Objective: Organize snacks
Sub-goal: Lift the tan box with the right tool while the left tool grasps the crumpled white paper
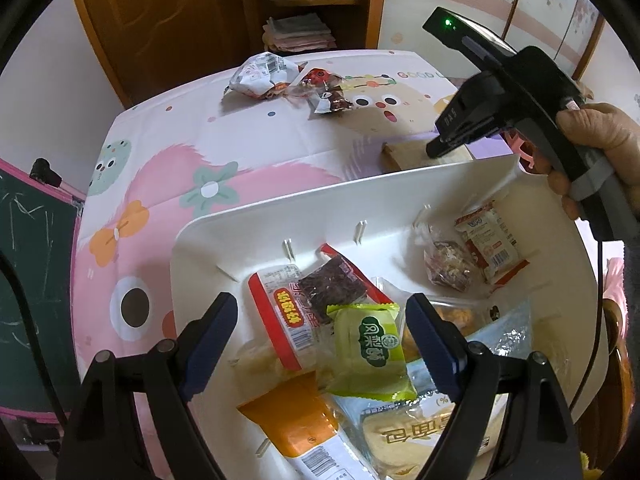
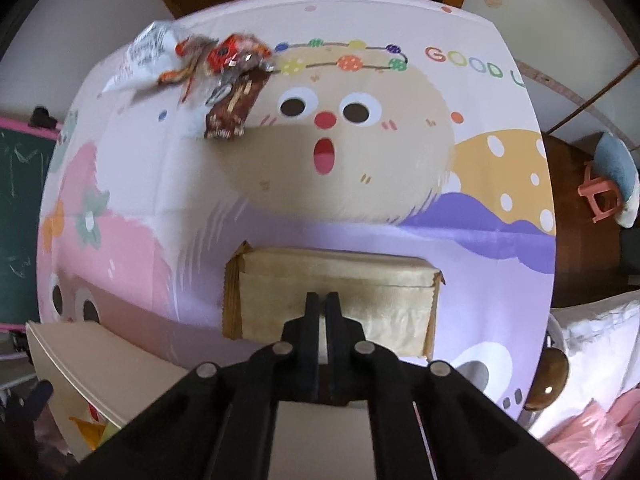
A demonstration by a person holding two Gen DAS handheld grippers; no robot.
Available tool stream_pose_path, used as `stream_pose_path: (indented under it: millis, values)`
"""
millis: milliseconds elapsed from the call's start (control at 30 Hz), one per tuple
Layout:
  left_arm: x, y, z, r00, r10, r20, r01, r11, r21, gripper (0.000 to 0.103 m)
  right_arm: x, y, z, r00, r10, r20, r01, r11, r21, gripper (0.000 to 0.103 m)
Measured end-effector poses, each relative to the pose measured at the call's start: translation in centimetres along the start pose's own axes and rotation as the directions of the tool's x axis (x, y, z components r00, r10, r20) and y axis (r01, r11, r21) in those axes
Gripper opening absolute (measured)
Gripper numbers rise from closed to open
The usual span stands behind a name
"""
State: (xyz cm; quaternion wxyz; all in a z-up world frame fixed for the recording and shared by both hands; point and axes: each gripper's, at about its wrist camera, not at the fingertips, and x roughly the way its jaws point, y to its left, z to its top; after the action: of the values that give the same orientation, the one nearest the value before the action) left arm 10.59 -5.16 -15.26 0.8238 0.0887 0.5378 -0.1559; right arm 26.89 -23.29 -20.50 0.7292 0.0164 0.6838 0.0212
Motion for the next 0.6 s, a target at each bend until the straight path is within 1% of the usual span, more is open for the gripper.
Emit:
stream_pose_path:
  millis: [33, 100, 200, 333, 367, 433, 467, 533, 567, 600]
  values:
    - [0.1, 0.0, 0.0, 1.000, 0.001, -0.003, -0.001, 1.000, 0.000, 0.085, -0.1, -0.2, 0.1, 1.000, 0.009, 0.007, -0.009, 1.000, 0.004, 0.002]
    - [0.3, -0.2, 0.1, 1.000, 0.001, -0.008, -0.001, 1.000, -0.002, 0.085, -0.1, -1.9, 1.5, 1.000, 0.010, 0.025, -0.010, 1.000, 0.015, 0.000]
    - [0.5, -0.4, 0.1, 1.000, -0.004, -0.011, 0.004, 1.000, -0.001, 0.085, -0.1, -2.6, 2.5, 0.999, 0.022, 0.038, -0.023, 0.999, 0.040, 0.000]
    - [0.6, -0.7, 0.2, 1.000, -0.002, -0.012, 0.003, 1.000, 0.009, 0.085, -0.1, -3.6, 4.8, 0.997, 0.009, 0.076, -0.016, 0.997, 0.082, 0.000]
    - [0.6, -0.7, 0.2, 1.000, -0.001, -0.013, 0.001, 1.000, 0.010, 0.085, -0.1, -3.4, 5.4, 0.996, 0.012, 0.083, -0.020, 0.996, 0.091, 0.000]
    - [0.6, -0.6, 0.3, 1.000, 0.001, -0.015, -0.001, 1.000, 0.011, 0.085, 0.4, -3.6, 8.0, 0.996, 0.006, 0.086, -0.014, 0.996, 0.090, 0.000]
    - [0.6, -0.6, 0.3, 1.000, 0.001, -0.014, -0.001, 1.000, 0.011, 0.085, 0.5, -3.8, 8.4, 0.996, 0.016, 0.086, -0.024, 0.996, 0.089, 0.003]
    - [0.5, -0.5, 0.6, 1.000, 0.008, -0.012, -0.008, 1.000, 0.015, 0.085, 0.4, -3.8, 8.6, 0.996, 0.060, 0.071, -0.067, 0.993, 0.100, 0.013]
    - [0.5, -0.3, 0.9, 1.000, 0.012, -0.011, -0.012, 1.000, 0.017, 0.085, 0.3, -4.1, 8.7, 0.994, 0.092, 0.058, -0.098, 0.989, 0.111, 0.032]
    - [0.3, -0.1, 1.2, 1.000, 0.015, -0.008, -0.015, 1.000, 0.018, 0.085, 0.2, -4.2, 8.5, 0.991, 0.122, 0.048, -0.128, 0.983, 0.132, 0.055]
